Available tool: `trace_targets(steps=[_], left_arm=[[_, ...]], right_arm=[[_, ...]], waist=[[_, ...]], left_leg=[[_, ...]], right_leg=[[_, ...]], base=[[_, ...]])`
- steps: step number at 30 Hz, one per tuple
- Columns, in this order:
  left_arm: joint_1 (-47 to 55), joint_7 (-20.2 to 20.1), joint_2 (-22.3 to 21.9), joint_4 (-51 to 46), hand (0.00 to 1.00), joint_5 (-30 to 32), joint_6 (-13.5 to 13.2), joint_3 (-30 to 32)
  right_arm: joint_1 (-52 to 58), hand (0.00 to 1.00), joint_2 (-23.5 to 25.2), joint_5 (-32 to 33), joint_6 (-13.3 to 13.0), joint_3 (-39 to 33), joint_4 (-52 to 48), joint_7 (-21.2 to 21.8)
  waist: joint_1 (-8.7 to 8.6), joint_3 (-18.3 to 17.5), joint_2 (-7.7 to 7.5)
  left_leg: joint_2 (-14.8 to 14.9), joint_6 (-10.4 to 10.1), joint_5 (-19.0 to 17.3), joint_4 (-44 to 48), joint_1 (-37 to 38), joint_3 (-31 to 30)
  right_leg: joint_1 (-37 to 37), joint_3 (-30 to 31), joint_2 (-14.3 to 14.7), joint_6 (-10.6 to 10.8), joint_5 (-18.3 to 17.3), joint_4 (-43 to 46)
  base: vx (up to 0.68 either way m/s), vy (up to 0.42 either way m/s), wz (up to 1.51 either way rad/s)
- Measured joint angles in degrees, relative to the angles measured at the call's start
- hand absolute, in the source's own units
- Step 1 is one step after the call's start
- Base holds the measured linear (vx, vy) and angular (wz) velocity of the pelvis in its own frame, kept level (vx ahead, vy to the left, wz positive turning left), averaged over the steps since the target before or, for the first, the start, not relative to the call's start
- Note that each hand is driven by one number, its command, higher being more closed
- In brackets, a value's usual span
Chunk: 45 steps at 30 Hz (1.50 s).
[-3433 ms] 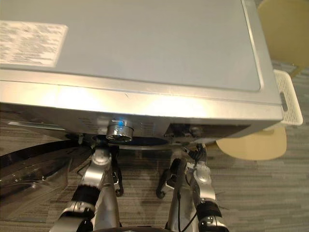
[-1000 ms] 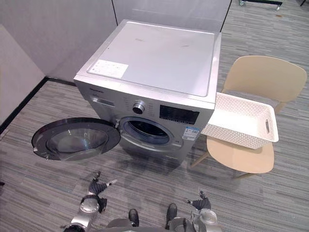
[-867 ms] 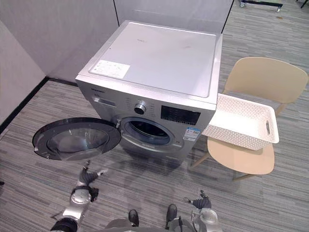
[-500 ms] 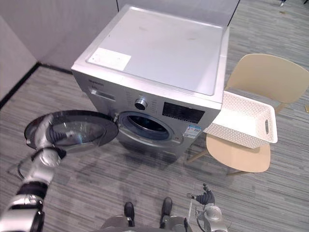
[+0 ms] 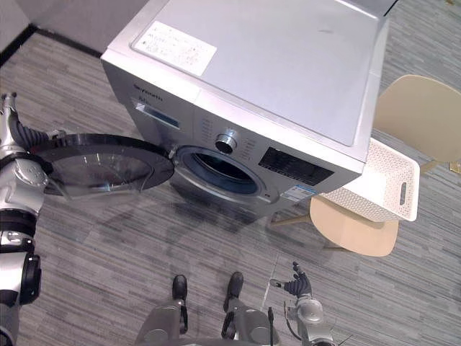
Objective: Pick up the laundry basket with both hands and put the clothes into the washing machine.
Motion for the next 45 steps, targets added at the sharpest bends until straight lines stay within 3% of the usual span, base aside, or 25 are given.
trace_targets(steps=[5, 10, 15, 21, 29, 36, 41, 45], left_arm=[[-0.1, -2.8, 0.0, 1.7, 0.0, -0.4, 0.1, 0.1], [1.1, -6.3, 0.0, 4.0, 0.0, -1.6, 0.2, 0.4], [4.1, -9.2, -1.0, 4.3, 0.0, -5.7, -1.9, 2.6], [8.3, -9.1, -1.4, 3.2, 0.0, -7.3, -5.0, 2.7], [8.4, -7.7, -2.6, 4.4, 0.0, -6.5, -3.6, 0.0], [10.3, -8.2, -4.5, -6.5, 0.0, -6.0, -2.5, -2.6], [13.9, -8.2, -4.7, -15.0, 0.0, -6.0, -2.6, -1.8], [16.1, -8.2, -5.0, -19.7, 0.0, -5.9, -2.4, 0.8]], right_arm=[[-0.1, 0.0, 0.0, 1.5, -0.1, -0.2, -0.2, 1.1], [0.0, 0.0, 0.0, 3.1, -0.1, -1.4, -0.2, 1.3], [0.1, 0.0, 0.0, 3.5, 0.0, -2.4, 0.0, 1.3], [0.0, 0.0, -0.3, 3.1, 0.1, -2.3, 0.3, 1.2], [-1.1, 0.0, -0.3, 2.3, 0.2, -2.1, 0.6, 0.7], [-3.6, 0.0, 2.2, 1.7, 0.6, -0.6, -0.3, -1.4], [-3.5, 0.0, 2.2, 1.0, 1.1, -1.4, -0.4, -1.8], [-3.3, 0.0, 2.2, 0.5, 1.3, -2.4, -2.0, -1.7]], waist=[[0.95, 1.2, -1.29], [1.24, 1.3, -1.55], [1.11, 1.4, -1.9], [1.56, 1.4, -1.9], [1.96, 1.2, -2.04], [2.51, 1.2, -2.01], [3.75, 1.2, -1.83], [3.8, 1.1, -1.58]], left_leg=[[0.3, 0.0, 0.0, 1.6, -2.3, -1.8], [0.7, -0.1, 0.0, 1.6, -3.2, -2.0], [0.8, -0.1, 0.0, 1.7, -3.3, -1.4], [0.8, -0.6, 0.4, 1.8, -3.4, -1.0], [-0.1, -0.8, 2.8, 0.9, -5.7, -2.1], [-1.0, -1.1, 6.2, -2.1, -5.8, -5.0], [-1.3, -1.2, 7.0, -2.9, -5.7, -5.6], [-1.3, -1.3, 7.6, -3.7, -5.7, -6.2]], right_leg=[[-0.9, -0.2, 0.1, -0.1, 0.1, 0.6], [-2.3, 0.0, 0.2, -0.1, 0.1, 1.8], [-2.6, 0.2, 0.2, -0.1, 0.1, 1.9], [-2.7, 0.5, 0.3, 0.0, 0.1, 1.7], [-4.8, -0.1, -0.5, 1.0, -0.7, 1.6], [-4.5, -3.2, -1.0, 1.1, -1.1, 1.5], [-4.6, -3.5, -1.1, 1.0, -1.1, 1.5], [-4.5, -4.5, -1.0, 0.7, -1.3, 1.4]], base=[[-0.01, 0.046, 0.2], [-0.03, 0.032, 0.01], [-0.05, 0.03, -0.06], [-0.05, 0.007, -0.03], [-0.06, 0.002, 0.06], [-0.05, 0.001, 0.29], [-0.02, 0.013, 0.04], [0.01, 0.007, 0.12]])
